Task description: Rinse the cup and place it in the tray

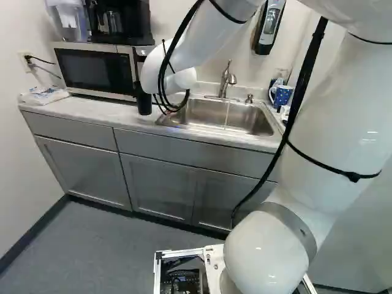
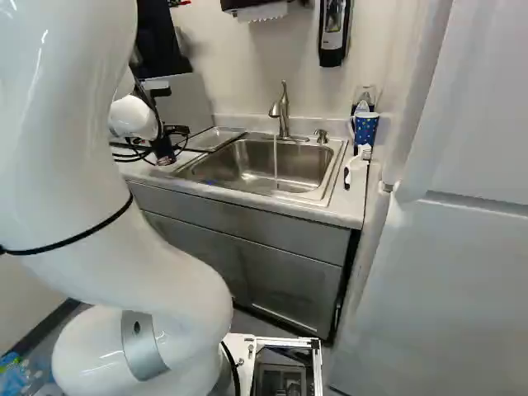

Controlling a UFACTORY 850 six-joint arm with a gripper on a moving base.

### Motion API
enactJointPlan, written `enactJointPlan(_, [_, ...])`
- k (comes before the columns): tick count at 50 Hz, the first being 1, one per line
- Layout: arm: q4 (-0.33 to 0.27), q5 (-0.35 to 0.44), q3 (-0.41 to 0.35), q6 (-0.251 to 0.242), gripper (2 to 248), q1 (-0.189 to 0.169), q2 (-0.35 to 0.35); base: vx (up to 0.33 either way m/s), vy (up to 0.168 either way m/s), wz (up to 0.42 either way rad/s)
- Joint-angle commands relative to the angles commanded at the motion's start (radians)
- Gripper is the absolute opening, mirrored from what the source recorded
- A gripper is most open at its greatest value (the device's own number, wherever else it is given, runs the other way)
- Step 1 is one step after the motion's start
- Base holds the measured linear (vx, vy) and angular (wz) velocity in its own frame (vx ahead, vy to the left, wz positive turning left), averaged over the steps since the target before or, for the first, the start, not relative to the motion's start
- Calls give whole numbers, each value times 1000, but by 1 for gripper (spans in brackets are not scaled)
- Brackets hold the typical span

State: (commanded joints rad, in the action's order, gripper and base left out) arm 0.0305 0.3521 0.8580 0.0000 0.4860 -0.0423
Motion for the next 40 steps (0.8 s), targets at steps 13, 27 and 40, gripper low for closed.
enactJointPlan(13, [-46,72,-28,0,247,6,-1,0,0,0])
enactJointPlan(27, [-82,144,-57,0,247,13,-3,0,0,0])
enactJointPlan(40, [-98,201,-69,0,247,15,-20,0,0,0])
